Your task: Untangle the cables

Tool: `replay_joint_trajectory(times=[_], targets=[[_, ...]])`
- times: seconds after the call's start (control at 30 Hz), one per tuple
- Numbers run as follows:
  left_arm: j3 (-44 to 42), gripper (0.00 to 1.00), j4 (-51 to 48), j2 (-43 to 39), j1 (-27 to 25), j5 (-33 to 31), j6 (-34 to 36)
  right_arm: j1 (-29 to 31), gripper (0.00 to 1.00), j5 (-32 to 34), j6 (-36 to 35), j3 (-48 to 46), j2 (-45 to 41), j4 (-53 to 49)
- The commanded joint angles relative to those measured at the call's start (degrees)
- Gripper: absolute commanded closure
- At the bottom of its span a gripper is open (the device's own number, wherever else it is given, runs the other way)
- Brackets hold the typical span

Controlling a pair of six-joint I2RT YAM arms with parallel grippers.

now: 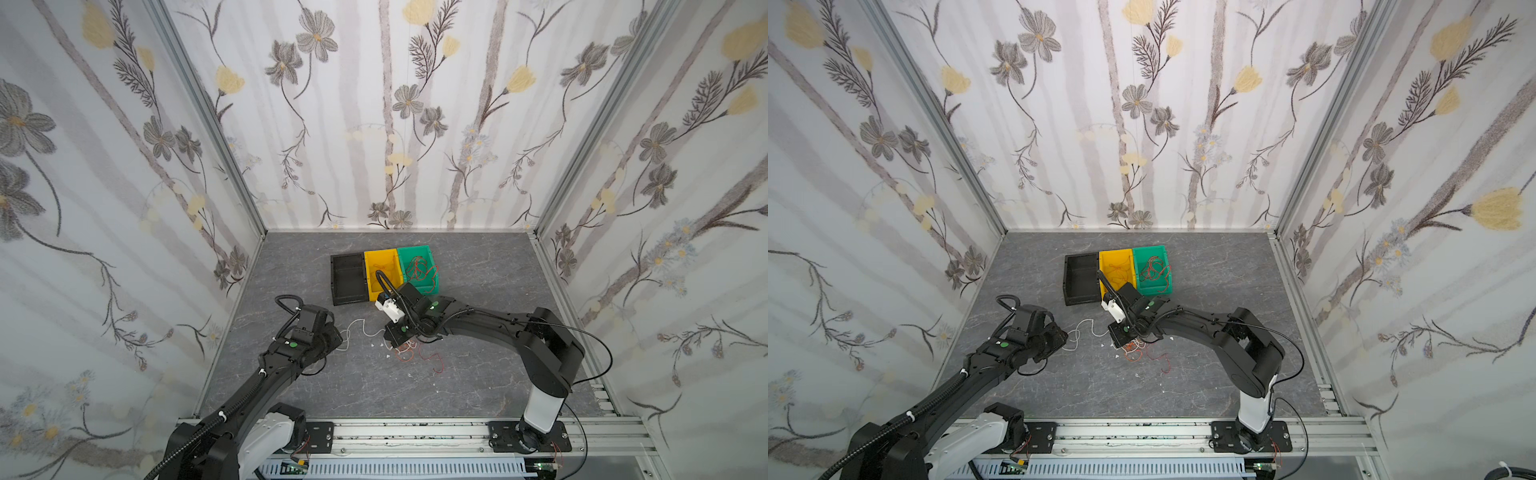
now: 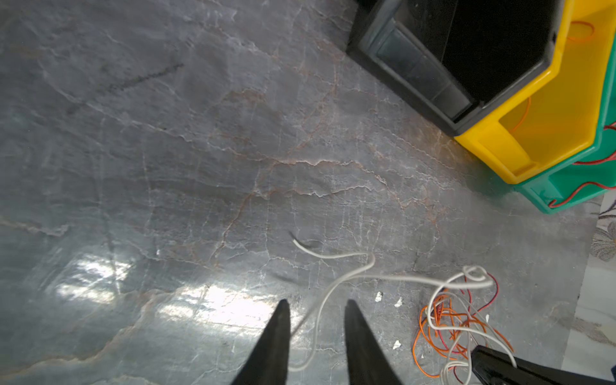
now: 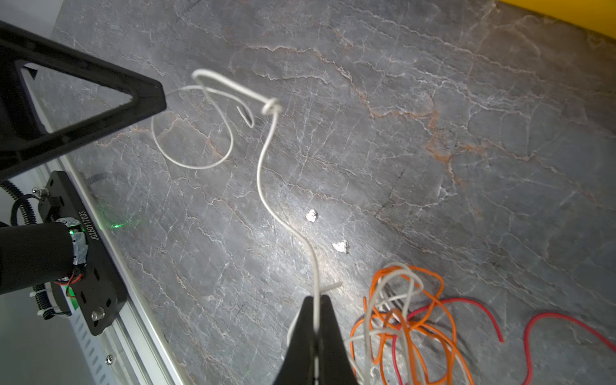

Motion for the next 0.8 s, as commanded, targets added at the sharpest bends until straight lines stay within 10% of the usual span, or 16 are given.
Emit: replay_joint_trajectory(times=[0.0,0.33,0.5,0.77], targets=[[0.19,0.58,-3.07,-1.0,0.09,-2.5,-0.55,0.46,0.99,0.78,-1.91,1.93,1.34,-2.72],[6.57,0.31,-7.94,-9.27,-2.36,4.12,-0.65,1.01,1.0,0.68,-2.24,4.88,3.01,-4.44],[0.84,0.3,8.08,-11.32,-4.25,12.97,-11.44,1.07,1.0,-1.06,-2.6,4.1,2.23,-2.6],[-8.09,0.28,27.99,-5.03,-12.73,7.09,-25.26,1.07,1.0,-4.53,-2.46,-0.27,-1.08,3.78]])
